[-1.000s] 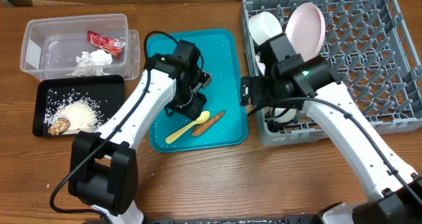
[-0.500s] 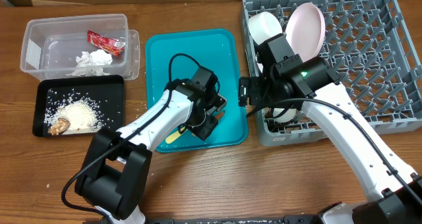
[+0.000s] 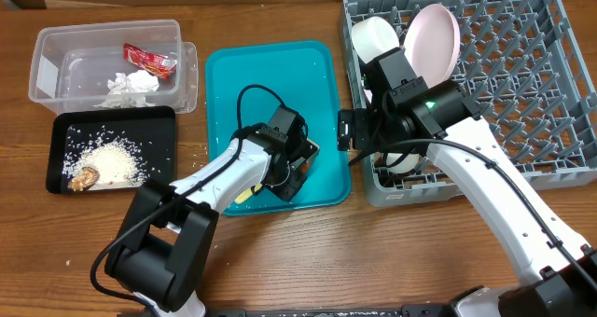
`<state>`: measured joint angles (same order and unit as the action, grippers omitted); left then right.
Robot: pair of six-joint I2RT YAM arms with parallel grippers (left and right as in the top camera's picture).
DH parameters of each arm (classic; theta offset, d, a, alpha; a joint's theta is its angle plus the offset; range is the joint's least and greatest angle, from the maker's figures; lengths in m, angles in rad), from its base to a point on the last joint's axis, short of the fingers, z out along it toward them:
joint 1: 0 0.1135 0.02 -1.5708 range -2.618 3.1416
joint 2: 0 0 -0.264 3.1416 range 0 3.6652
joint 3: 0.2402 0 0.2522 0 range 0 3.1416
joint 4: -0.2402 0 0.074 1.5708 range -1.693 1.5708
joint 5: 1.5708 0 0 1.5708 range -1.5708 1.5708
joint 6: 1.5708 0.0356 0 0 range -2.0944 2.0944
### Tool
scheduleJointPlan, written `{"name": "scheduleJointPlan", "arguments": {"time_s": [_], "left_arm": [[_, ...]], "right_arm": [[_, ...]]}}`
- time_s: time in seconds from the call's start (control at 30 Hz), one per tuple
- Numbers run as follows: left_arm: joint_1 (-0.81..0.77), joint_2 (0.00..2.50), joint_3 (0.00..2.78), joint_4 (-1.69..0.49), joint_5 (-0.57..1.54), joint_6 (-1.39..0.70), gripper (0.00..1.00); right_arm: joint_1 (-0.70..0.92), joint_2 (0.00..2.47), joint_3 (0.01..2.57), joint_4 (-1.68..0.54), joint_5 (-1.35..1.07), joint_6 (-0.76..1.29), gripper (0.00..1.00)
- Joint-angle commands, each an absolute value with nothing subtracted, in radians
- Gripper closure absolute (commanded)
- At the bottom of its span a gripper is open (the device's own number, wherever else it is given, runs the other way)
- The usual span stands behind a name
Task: Sort waste into correct bins and load items into the dishwasher
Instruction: 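Reach the left gripper to the brown carrot and grasp it, then carry the carrot left and drop it onto the black tray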
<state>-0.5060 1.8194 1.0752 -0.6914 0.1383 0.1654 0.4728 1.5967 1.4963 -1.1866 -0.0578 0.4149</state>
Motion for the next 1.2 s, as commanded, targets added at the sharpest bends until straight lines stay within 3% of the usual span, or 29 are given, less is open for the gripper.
{"name": "scheduleJointPlan", "arguments": {"time_s": [0.0,0.17,0.37,0.47,0.63,0.83,1.17], "left_arm": [[-0.504,1.812,1.064,-0.673,0.147,0.141,0.96],[-0.495,1.804,1.161,-0.763,0.150,0.066,0.96],[-0.415,1.782,1.525,-1.134,0.145,-0.043,0.96],[-0.325,1.763,1.696,-1.329,0.060,-0.138,0.96],[-0.131,1.700,1.718,-1.446,-0.057,-0.303,0.96],[0.091,1.681,1.612,-1.441,-0.048,-0.356,0.96],[0.267,1.681,1.257,-1.060,-0.057,-0.427,0.96]], "right_arm": [[0.470,1.596,1.520,-1.181,-0.043,0.416,0.03],[0.470,1.596,1.520,-1.176,-0.043,0.417,0.03],[0.470,1.596,1.520,-1.160,-0.047,0.427,0.03],[0.472,1.596,1.519,-1.134,-0.116,0.454,0.03],[0.508,1.622,1.491,-1.037,-0.170,0.517,0.07],[0.614,1.733,1.491,-0.955,-0.157,0.631,0.09],[0.743,1.918,1.491,-0.847,-0.150,0.798,0.24]]}}
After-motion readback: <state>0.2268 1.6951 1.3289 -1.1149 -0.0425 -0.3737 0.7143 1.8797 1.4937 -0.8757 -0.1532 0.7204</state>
